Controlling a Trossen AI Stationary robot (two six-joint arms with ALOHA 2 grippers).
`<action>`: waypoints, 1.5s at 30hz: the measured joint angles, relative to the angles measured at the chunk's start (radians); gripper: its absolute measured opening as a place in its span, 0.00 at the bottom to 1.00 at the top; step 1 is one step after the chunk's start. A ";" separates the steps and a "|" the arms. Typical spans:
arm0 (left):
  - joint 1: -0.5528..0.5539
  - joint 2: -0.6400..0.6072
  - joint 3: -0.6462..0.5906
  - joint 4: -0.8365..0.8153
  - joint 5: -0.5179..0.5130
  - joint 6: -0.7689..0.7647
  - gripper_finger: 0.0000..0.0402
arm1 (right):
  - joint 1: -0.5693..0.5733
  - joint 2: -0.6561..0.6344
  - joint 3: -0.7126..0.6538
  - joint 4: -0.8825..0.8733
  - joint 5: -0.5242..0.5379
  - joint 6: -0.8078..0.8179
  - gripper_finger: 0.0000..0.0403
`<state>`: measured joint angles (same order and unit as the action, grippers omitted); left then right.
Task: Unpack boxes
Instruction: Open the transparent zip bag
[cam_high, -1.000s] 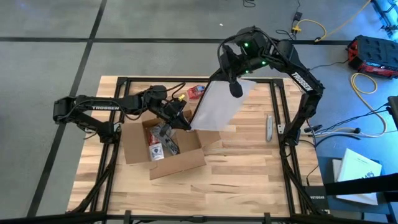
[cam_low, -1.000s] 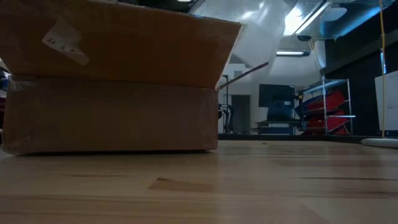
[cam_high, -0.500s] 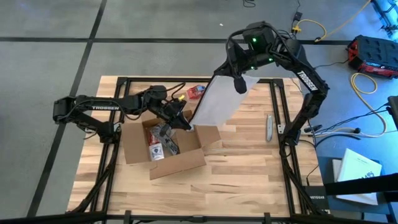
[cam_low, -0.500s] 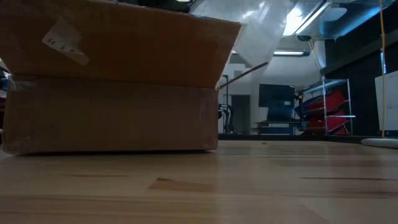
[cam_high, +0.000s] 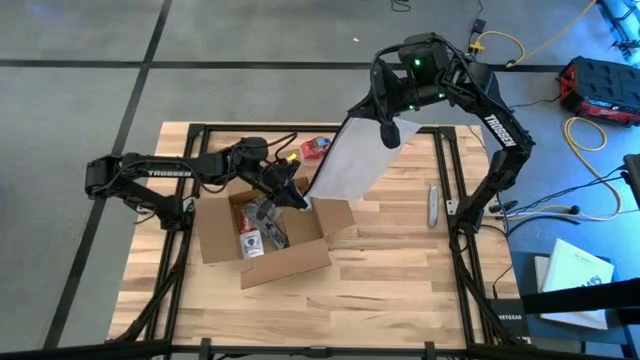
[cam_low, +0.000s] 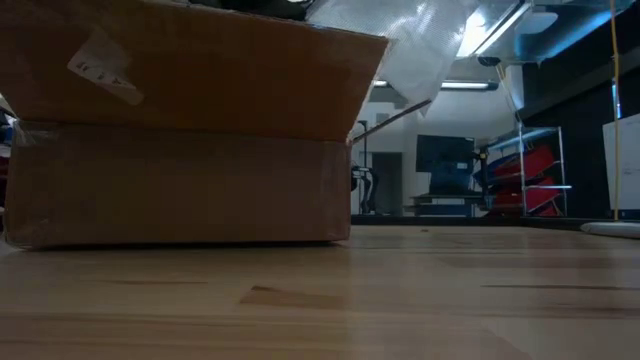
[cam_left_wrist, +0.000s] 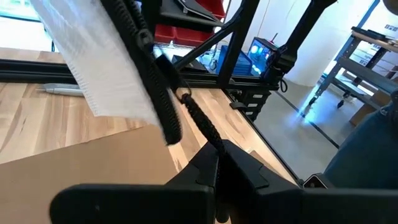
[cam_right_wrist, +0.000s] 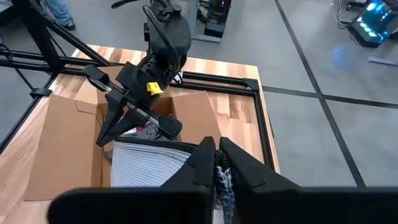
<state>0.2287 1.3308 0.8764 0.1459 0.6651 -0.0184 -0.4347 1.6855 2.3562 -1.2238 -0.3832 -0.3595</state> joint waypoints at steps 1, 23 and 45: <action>-0.001 0.000 0.000 0.000 0.000 0.001 0.00 | 0.000 0.000 0.000 0.000 0.000 0.000 0.00; -0.001 0.000 0.000 -0.004 0.000 0.023 0.00 | 0.000 0.000 0.000 0.032 0.008 0.010 0.00; 0.007 0.000 0.000 0.102 -0.022 -0.130 0.31 | 0.002 0.000 -0.002 0.030 0.007 0.037 0.00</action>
<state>0.2354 1.3304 0.8764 0.2476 0.6432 -0.1483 -0.4328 1.6855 2.3543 -1.1942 -0.3759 -0.3226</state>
